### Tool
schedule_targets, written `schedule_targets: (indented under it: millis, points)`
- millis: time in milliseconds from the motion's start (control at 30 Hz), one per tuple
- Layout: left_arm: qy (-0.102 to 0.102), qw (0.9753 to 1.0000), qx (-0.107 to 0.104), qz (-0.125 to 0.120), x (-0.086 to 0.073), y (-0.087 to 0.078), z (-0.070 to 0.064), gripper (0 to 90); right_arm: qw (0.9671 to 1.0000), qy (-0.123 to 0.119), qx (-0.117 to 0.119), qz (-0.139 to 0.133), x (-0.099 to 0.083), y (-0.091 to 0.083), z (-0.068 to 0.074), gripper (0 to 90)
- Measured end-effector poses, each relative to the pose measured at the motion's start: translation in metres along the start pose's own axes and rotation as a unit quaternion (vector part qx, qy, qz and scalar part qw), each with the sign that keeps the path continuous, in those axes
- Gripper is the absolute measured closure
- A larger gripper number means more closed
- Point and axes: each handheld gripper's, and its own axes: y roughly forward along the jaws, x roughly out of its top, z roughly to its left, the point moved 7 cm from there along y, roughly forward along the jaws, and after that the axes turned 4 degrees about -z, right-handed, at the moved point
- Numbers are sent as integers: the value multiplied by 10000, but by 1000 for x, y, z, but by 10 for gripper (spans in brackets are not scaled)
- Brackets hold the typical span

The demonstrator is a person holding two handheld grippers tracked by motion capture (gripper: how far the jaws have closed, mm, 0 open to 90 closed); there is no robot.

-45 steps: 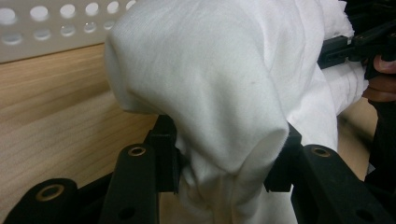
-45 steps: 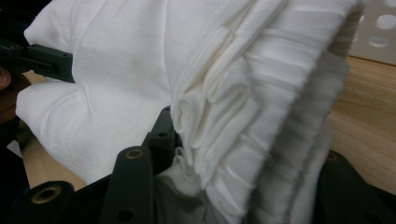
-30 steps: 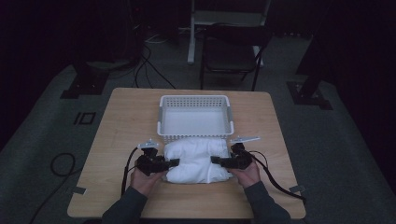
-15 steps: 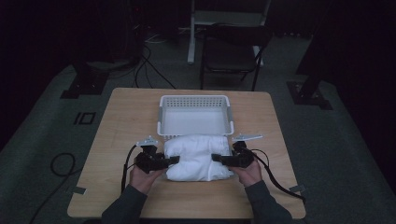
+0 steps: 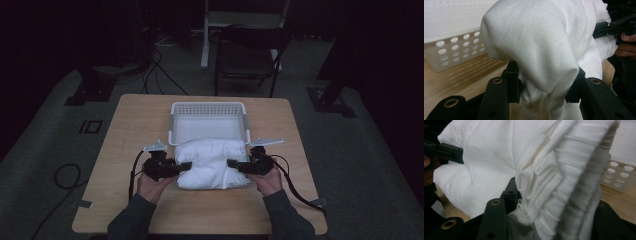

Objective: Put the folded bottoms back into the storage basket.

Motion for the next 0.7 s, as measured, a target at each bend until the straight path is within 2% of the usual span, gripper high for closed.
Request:
schedule_targets:
  millis: [700]
  points:
    - [35, 9999, -18, -113, 22, -5, 0, 571, 9998, -122, -73, -113, 25, -7, 2, 543]
